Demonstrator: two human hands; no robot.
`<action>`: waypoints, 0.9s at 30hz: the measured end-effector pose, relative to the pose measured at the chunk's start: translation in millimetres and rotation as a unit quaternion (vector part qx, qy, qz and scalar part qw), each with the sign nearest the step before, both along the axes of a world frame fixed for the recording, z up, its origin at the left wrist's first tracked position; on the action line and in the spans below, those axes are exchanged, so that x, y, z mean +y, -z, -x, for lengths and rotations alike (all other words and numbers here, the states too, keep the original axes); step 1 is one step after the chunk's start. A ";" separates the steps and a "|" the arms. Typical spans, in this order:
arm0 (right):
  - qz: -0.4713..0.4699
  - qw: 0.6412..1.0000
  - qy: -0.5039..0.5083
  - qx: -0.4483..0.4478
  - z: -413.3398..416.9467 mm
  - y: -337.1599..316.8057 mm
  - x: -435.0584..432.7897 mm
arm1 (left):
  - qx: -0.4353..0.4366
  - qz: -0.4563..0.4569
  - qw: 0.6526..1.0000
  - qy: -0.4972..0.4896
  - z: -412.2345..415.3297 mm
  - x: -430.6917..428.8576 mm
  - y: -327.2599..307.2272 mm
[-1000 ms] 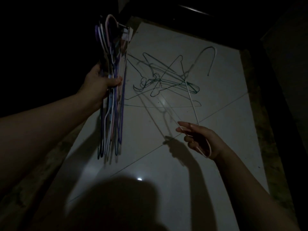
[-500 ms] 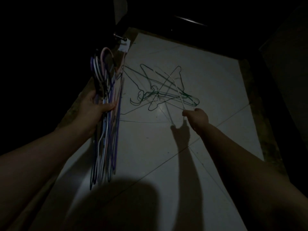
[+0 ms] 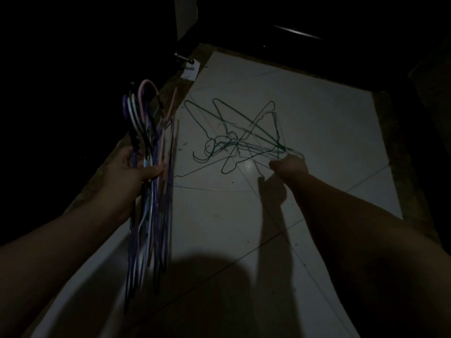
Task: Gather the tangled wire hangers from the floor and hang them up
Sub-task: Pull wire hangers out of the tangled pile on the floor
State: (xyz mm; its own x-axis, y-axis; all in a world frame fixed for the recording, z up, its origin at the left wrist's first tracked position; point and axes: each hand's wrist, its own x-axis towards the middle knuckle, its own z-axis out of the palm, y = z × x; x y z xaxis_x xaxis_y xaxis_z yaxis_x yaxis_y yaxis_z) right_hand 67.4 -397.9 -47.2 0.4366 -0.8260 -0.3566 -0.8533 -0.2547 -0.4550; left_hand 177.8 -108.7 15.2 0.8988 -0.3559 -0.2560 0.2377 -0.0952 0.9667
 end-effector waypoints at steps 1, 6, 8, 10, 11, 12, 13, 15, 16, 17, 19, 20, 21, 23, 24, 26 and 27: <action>0.009 1.000 -0.008 0.005 -0.4 1.7 -0.5 | 0.002 -0.004 1.000 0.001 2.1 -1.7 -0.4; 0.000 0.998 -0.047 0.029 6.2 1.9 -2.5 | 0.005 -0.001 1.000 0.008 8.5 -6.1 -4.4; -0.014 0.997 -0.058 0.047 16.6 9.1 1.4 | 0.003 -0.001 1.000 0.009 9.5 -5.7 -4.5; -0.027 0.995 -0.066 0.064 28.6 19.2 10.6 | -0.001 -0.004 1.000 0.016 10.9 -3.9 -5.5; -0.032 0.994 -0.077 0.077 34.1 24.8 15.9 | -0.001 -0.005 1.000 0.020 11.5 -2.7 -8.0; -0.032 0.992 -0.090 0.080 39.9 27.2 22.3 | -0.002 -0.004 1.000 0.024 11.1 -1.5 -10.0; -0.032 0.992 -0.096 0.076 43.4 30.1 27.2 | -0.005 0.000 1.000 0.026 10.0 -0.5 -12.2; -0.072 0.993 -0.079 0.059 51.8 28.8 37.0 | -0.014 0.000 1.000 0.026 9.3 1.7 -14.7; -0.084 0.992 -0.076 0.056 55.8 25.2 40.5 | -0.018 0.000 1.000 0.026 10.2 1.9 -16.4; -0.093 0.991 -0.072 0.056 60.1 20.3 43.2 | -0.020 0.001 1.000 0.024 12.0 1.9 -19.7; -0.105 0.990 -0.071 0.065 70.0 13.2 44.0 | -0.019 0.010 1.000 0.022 16.9 2.6 -25.9; -0.107 0.988 -0.082 0.074 75.2 8.8 45.9 | -0.016 0.011 1.000 0.021 16.7 3.9 -26.6; -0.101 0.987 -0.094 0.078 80.9 6.6 46.8 | -0.017 0.010 1.000 0.022 18.0 5.6 -28.3; -0.096 0.988 -0.096 0.079 93.5 0.7 53.4 | -0.023 0.000 0.999 0.033 18.5 11.2 -29.0; -0.094 0.986 -0.106 0.093 99.8 -2.0 57.8 | -0.026 -0.002 0.999 0.040 18.4 14.1 -27.4; -0.105 0.983 -0.115 0.102 113.3 -9.8 71.4 | -0.026 -0.009 0.998 0.048 22.3 18.8 -29.0; -0.109 0.982 -0.123 0.097 120.5 -12.2 77.7 | -0.027 -0.012 0.998 0.048 24.0 21.1 -30.9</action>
